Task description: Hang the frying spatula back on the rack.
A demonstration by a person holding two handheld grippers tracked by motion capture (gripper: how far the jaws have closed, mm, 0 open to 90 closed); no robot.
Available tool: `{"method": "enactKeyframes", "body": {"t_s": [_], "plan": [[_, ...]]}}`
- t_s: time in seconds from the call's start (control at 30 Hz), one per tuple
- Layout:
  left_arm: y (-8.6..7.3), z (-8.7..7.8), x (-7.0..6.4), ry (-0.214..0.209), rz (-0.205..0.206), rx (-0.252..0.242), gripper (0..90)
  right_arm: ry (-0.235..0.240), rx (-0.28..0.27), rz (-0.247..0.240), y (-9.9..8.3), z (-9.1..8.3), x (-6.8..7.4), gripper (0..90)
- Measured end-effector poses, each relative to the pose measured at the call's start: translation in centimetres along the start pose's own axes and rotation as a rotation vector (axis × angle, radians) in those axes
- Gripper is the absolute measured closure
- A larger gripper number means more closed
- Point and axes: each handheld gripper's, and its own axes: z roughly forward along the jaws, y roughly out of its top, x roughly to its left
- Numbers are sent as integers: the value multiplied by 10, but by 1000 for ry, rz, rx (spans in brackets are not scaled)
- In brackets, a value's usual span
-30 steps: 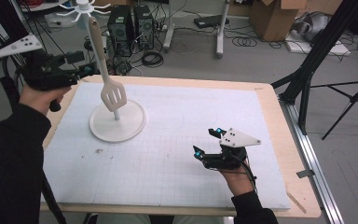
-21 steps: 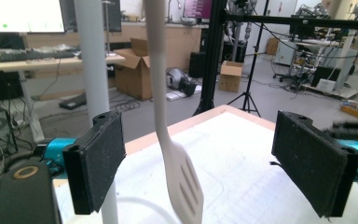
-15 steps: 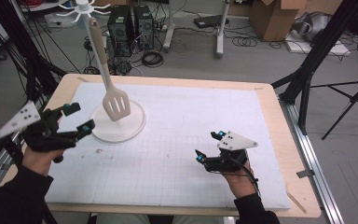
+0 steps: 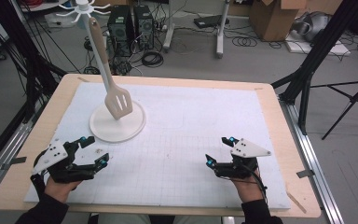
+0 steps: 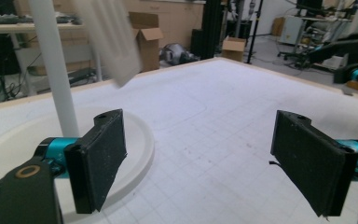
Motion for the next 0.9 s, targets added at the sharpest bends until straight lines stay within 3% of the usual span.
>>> {"method": "enactKeyframes", "body": {"t_s": [0.1,0.2,0.53,0.9], "plan": [[-10,4,1,-6,1,37,212,-15,-33,19,-1,-6,-2,169],[-9,3,1,2,-2,27,209,-36,-48,25,-2,-10,-4,169],[-9,-4,-2,3,10,22,201,-57,-40,28,-4,-14,0,170],[-10,-4,0,10,5,29,201,-40,-20,37,-6,-6,-1,170]]}}
